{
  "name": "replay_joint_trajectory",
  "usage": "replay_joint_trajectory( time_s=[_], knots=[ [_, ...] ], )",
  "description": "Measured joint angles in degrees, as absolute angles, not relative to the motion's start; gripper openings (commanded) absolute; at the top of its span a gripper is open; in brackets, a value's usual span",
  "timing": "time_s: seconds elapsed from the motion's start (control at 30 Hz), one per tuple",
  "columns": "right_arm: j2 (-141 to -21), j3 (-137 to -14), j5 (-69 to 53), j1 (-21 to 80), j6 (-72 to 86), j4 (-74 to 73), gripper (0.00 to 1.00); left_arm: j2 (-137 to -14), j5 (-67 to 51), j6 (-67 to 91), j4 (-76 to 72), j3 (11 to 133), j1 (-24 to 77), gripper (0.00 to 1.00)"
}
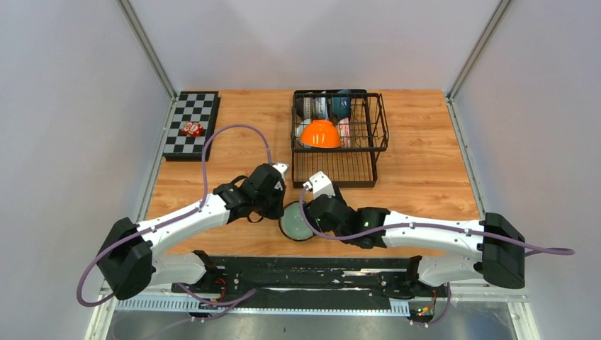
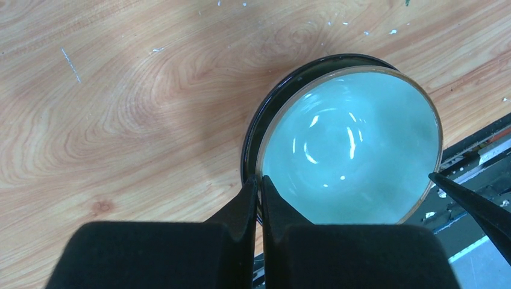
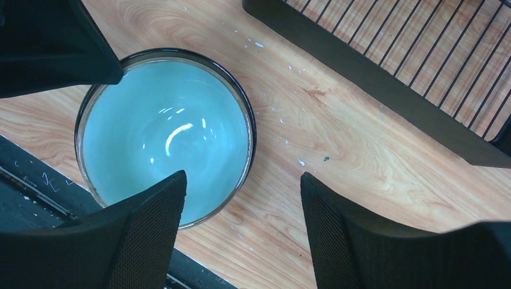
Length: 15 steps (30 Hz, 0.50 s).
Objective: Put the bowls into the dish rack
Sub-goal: Pick up the bowl from the center of the board.
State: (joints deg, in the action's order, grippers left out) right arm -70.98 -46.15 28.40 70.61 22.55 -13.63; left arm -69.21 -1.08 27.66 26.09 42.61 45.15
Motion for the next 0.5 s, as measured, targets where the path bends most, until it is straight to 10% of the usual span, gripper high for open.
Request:
replay_joint_trajectory(
  time_s=[0.5],
  knots=[
    [-74.0, -45.9, 24.5, 68.0, 25.1, -13.6, 0.56, -71.1, 0.1, 27.6, 25.3, 42.6, 46.3, 0.01]
  ],
)
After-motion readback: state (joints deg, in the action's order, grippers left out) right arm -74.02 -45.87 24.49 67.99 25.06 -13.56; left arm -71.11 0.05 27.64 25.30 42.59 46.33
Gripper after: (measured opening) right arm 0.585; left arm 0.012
